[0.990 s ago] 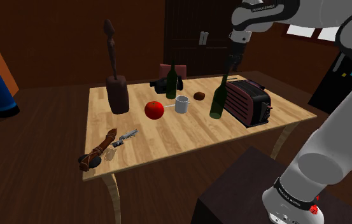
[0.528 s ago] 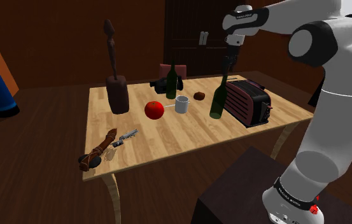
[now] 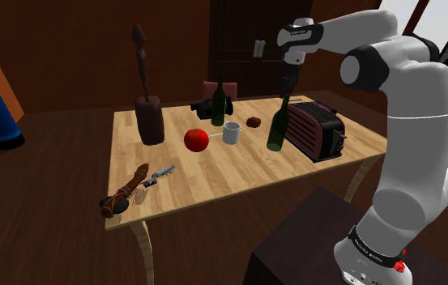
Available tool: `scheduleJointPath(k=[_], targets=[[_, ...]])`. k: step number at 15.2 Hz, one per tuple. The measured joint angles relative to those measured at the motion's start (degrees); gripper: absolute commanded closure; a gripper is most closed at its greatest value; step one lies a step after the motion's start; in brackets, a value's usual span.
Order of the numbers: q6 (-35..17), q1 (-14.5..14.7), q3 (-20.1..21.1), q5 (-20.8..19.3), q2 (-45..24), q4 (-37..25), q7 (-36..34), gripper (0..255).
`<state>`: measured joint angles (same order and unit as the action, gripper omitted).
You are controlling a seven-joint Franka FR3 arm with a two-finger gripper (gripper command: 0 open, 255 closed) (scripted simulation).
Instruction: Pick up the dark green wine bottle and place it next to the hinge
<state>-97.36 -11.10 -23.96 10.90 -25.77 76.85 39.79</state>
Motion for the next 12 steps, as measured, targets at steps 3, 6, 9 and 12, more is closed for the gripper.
scheduleJointPath(k=[3,6,9,12], targets=[[-2.3,0.3,0.1,0.1,0.0,2.3,0.1,0],[-3.3,0.3,0.1,0.1,0.0,3.4,0.3,0],[-3.5,0.4,0.1,0.1,0.1,3.6,0.3,0],[-3.5,0.4,0.1,0.1,0.1,3.7,0.3,255]])
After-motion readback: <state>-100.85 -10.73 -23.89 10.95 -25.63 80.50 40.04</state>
